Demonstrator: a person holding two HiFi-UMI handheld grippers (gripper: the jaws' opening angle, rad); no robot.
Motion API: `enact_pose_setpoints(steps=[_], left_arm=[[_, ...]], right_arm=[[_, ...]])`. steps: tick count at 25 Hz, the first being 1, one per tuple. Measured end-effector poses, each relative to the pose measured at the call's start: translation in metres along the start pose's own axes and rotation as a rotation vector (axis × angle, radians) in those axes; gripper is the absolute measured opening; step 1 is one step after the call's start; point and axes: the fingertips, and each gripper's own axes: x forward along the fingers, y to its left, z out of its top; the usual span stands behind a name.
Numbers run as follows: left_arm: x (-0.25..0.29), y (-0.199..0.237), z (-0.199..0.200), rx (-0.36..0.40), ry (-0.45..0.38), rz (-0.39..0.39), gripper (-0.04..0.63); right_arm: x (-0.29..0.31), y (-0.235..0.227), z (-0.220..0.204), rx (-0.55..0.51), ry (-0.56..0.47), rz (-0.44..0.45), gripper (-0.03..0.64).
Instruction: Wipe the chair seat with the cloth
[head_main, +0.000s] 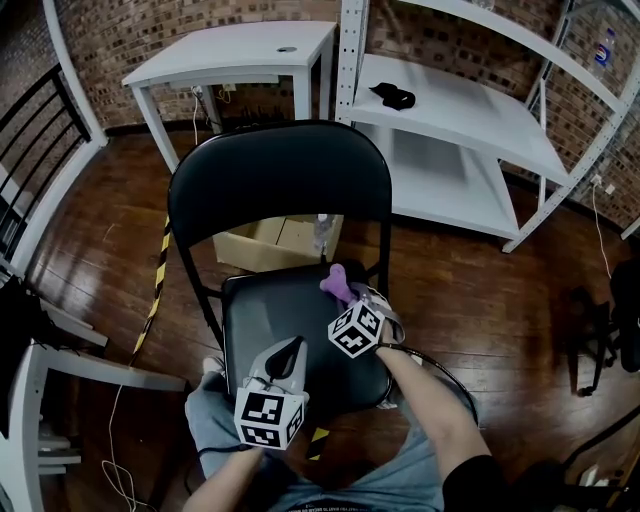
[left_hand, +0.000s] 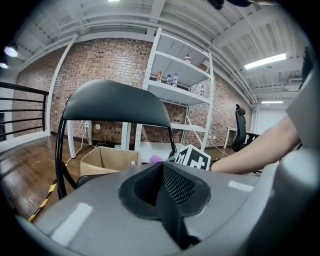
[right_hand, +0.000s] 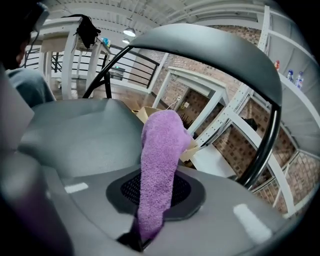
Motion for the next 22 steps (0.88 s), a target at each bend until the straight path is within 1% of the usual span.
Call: enact_pose_setpoints(steps=[5, 12, 18, 22], left_arm=[[-0.005, -0.009, -0.002, 0.007, 0.000, -0.005, 0.005], [-0.013, -0.025, -0.001, 0.013, -0.016, -0.012, 0.005], [-0.018, -0.039, 0.001, 0.021, -0.029, -0.025, 0.005], [-0.019, -0.049, -0.001, 0.019, -0.032, -0.033, 0.005]], right_arm=[[-0.026, 0.024, -0.020, -0.023, -0.006, 0.018, 0.046], [-0.071, 0.065, -0.042, -0.076, -0.036, 0.047, 0.046], [-0.109, 0.097, -0.058, -0.098, -0.053, 0.079, 0.046], [-0.132, 0.113, -0.069, -0.072, -0.062, 0.098, 0.046]])
